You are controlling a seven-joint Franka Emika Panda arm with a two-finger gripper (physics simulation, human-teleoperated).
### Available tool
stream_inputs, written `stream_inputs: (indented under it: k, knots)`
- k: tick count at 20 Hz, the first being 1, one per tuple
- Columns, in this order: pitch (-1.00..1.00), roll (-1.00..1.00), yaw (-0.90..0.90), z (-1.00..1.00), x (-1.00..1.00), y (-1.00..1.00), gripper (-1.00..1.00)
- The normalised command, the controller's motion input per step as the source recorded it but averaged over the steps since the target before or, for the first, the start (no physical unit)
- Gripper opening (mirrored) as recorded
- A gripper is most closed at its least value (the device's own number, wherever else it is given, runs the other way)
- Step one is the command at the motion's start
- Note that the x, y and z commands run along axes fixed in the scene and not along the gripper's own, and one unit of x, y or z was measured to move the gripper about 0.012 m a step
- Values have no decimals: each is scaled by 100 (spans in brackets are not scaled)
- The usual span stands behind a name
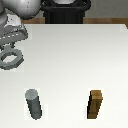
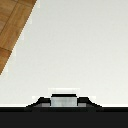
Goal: Put the loop with the handle onto the peg.
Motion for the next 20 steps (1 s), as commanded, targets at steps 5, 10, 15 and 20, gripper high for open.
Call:
stream_inputs:
  k: [5,10,15,20]
  knots:
    - [0,0,0,0,20,20,-100]
    - [0,0,0,0,100,0,-100]
    - [0,0,0,0,100,0,-100]
    - [0,0,0,0,100,0,-100]
